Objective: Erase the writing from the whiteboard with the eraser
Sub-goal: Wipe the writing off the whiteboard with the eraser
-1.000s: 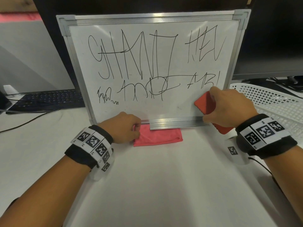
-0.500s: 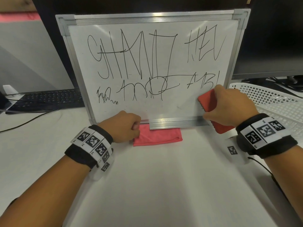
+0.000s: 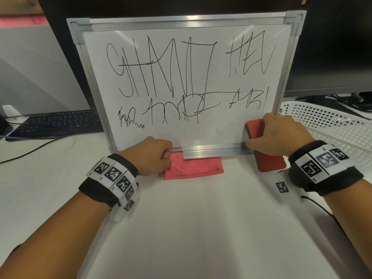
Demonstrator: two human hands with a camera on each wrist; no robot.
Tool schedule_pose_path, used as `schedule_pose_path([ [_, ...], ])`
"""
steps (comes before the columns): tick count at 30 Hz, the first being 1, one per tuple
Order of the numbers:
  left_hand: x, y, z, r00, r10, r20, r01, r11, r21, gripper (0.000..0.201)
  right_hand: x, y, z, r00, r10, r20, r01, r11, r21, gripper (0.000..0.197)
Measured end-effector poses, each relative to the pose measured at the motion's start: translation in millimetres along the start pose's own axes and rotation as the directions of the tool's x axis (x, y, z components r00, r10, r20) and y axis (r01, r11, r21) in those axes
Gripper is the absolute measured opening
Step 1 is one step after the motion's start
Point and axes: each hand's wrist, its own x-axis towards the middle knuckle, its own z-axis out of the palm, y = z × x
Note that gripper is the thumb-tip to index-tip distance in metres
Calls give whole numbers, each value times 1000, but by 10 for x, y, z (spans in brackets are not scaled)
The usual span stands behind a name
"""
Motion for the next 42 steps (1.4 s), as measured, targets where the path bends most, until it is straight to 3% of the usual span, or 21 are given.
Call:
schedule_pose_path([
  [7,-1,21,-1,1000,-6,11,6,1000,5,16,-6,-12,-42,986,3,-164,28,983,181,65],
  [14,-3,30,-1,1000,-3,18,3,1000,5,15,-17,-11,23,1000,-18,-23,19,997,71,61],
  [19,-9,40,-7,1000,-6,16,6,1000,8,13,-20,-12,-76,983,-23,-181,58,980,193,64],
  [24,-8,45,-4,1000,-5,18,5,1000,3,13,-52,-44,28,999,-36,17,36,999,34,61],
  [34,-13,41,-6,1000,-15,20,15,1000,4,13,-32,-22,2,998,-56,-30,56,998,29,59],
  [42,-15,48,-15,1000,-19,24,19,1000,5,12,-24,8,26,993,-35,117,39,999,-37,56],
])
